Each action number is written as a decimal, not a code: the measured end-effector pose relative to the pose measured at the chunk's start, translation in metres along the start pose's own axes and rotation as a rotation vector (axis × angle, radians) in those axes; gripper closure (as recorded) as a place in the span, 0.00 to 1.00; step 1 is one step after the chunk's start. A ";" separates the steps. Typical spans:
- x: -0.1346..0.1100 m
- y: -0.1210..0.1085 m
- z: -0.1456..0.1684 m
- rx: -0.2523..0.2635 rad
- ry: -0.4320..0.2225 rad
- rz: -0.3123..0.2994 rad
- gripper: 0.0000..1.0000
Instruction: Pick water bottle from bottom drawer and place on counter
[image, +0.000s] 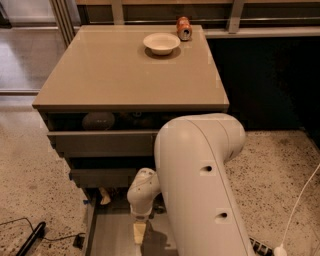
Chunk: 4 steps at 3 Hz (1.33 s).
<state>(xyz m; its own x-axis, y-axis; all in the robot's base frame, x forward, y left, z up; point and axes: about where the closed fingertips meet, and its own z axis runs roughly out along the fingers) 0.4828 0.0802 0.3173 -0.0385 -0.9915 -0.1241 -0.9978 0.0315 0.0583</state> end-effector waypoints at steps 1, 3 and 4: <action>0.005 -0.020 0.024 -0.010 -0.018 0.023 0.00; 0.011 -0.004 0.062 -0.025 0.006 0.010 0.00; 0.007 0.003 0.077 -0.052 0.009 -0.003 0.00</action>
Offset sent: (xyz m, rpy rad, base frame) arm 0.0347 -0.0069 -0.0363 0.0241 0.0180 -0.0456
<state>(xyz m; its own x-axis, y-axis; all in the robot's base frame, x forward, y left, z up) 0.4756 0.0826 0.2407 -0.0351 -0.9927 -0.1153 -0.9937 0.0224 0.1098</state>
